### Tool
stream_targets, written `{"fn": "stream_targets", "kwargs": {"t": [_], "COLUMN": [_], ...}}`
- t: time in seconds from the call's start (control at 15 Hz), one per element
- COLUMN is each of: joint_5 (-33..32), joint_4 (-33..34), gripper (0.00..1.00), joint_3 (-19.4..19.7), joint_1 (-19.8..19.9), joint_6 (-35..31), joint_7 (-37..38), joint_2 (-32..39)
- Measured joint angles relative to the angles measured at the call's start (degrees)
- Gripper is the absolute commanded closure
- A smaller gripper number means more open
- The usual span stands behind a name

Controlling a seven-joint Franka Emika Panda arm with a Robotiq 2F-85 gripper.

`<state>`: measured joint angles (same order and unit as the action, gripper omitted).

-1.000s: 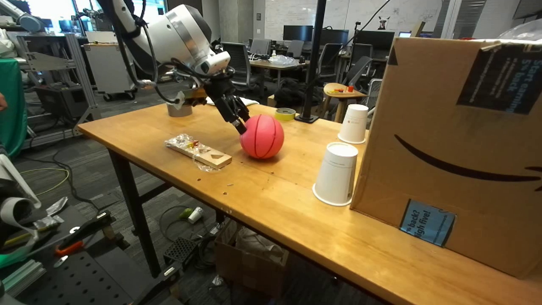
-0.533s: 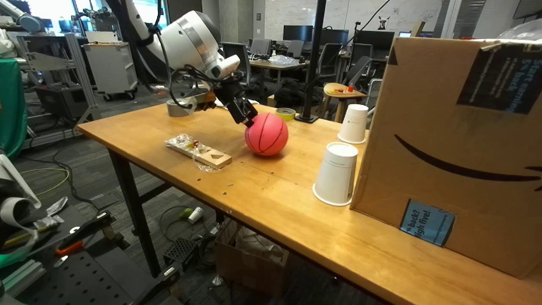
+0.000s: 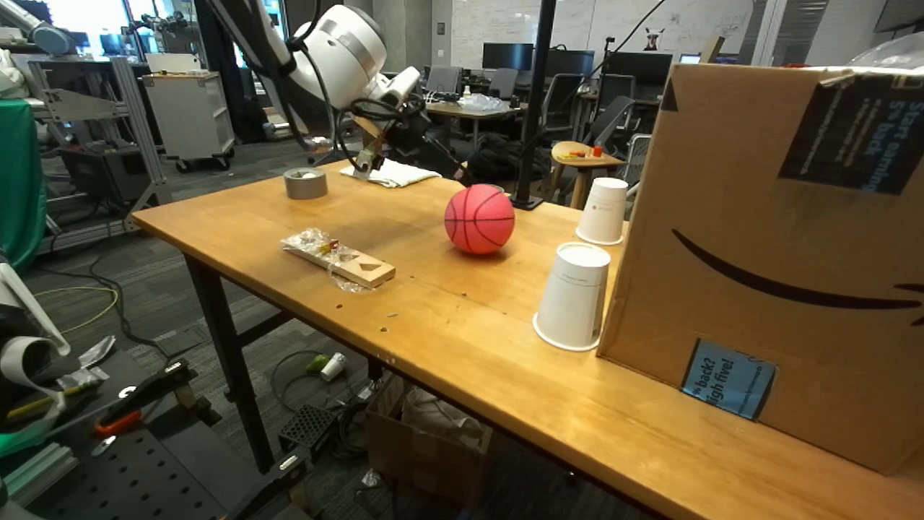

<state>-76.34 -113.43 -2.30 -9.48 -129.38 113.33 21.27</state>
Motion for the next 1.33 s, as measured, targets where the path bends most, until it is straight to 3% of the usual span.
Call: {"fn": "stream_targets", "kwargs": {"t": [0.2, 0.47, 0.87, 1.33], "joint_5": [-5.1, -5.2, 6.3, 16.3], "joint_4": [5.6, 6.8, -0.1, -5.2], "gripper": [0.0, 0.0, 0.0, 0.0], "joint_3": [0.1, -1.2, -6.7, -8.3], "joint_1": [0.6, 0.8, -1.9, -4.8], "joint_6": [-0.3, -0.5, 3.9, 13.6], "joint_7": [0.5, 1.1, 1.3, 1.3], "joint_2": [2.0, 2.4, 0.3, -5.3]}}
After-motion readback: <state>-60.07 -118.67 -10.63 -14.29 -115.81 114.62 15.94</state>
